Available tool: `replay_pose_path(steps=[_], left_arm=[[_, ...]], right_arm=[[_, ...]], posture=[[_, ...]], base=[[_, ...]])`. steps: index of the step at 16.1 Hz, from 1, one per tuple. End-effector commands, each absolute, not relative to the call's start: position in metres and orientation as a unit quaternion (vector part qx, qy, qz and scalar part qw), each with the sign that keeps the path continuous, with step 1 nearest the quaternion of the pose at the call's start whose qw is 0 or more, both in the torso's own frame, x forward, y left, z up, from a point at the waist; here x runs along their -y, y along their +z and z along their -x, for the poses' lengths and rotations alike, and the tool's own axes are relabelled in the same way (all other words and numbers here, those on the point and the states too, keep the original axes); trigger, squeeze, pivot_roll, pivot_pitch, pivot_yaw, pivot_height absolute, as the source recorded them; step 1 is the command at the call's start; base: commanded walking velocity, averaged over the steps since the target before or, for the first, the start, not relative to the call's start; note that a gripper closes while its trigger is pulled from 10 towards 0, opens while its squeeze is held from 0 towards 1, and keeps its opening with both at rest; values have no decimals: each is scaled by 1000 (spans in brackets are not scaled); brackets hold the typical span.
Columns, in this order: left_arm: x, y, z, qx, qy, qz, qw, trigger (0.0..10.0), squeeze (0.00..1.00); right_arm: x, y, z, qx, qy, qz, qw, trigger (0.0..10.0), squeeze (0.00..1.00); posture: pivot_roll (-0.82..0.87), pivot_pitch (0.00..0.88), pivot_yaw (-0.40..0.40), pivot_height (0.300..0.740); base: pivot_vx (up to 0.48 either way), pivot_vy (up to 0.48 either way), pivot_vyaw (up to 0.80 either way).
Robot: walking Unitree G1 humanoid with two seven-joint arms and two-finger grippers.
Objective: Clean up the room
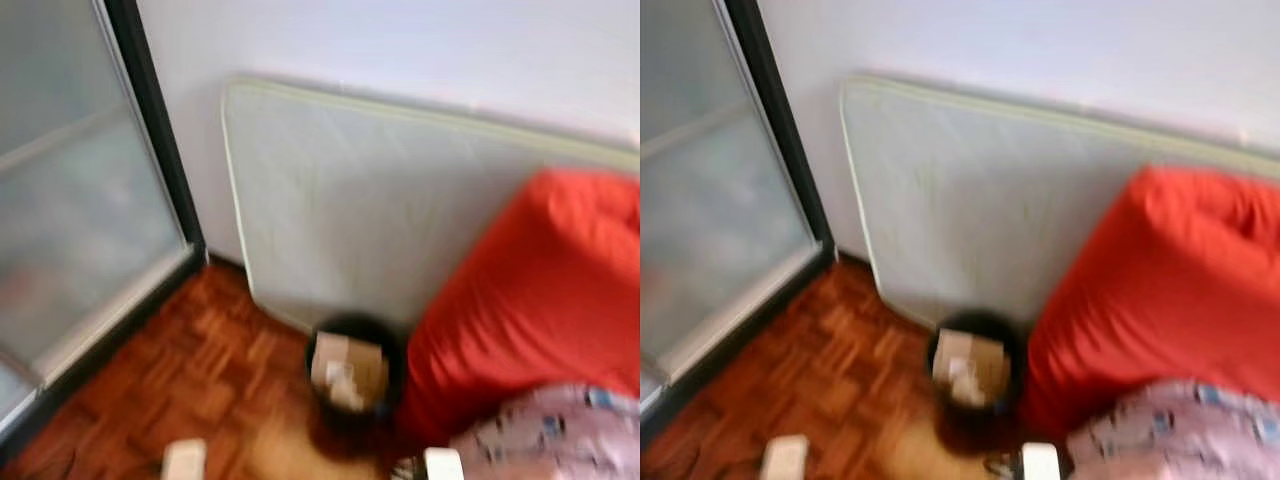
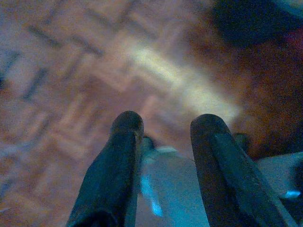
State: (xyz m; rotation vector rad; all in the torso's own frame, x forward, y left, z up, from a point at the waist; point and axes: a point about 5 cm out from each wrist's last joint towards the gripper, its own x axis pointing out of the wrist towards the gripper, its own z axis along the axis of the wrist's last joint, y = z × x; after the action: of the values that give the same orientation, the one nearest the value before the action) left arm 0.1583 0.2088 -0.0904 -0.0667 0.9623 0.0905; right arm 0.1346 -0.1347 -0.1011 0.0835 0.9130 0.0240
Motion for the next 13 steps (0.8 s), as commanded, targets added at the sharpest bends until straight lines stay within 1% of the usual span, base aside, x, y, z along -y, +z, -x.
replay_pose_path(steps=[1, 13], left_arm=[[-224, -91, -149, -476, 62, 21, 877, 10000, 0], [-224, -91, -149, -476, 62, 22, 877, 10000, 0]], right_arm=[[126, -100, -139, -437, 19, -49, 898, 10000, 0], [126, -99, -139, -436, 23, -47, 898, 10000, 0]], posture=[[-41, 0, -38, 740], [-39, 0, -40, 740]], base=[[266, 0, 0], [268, 0, 0]])
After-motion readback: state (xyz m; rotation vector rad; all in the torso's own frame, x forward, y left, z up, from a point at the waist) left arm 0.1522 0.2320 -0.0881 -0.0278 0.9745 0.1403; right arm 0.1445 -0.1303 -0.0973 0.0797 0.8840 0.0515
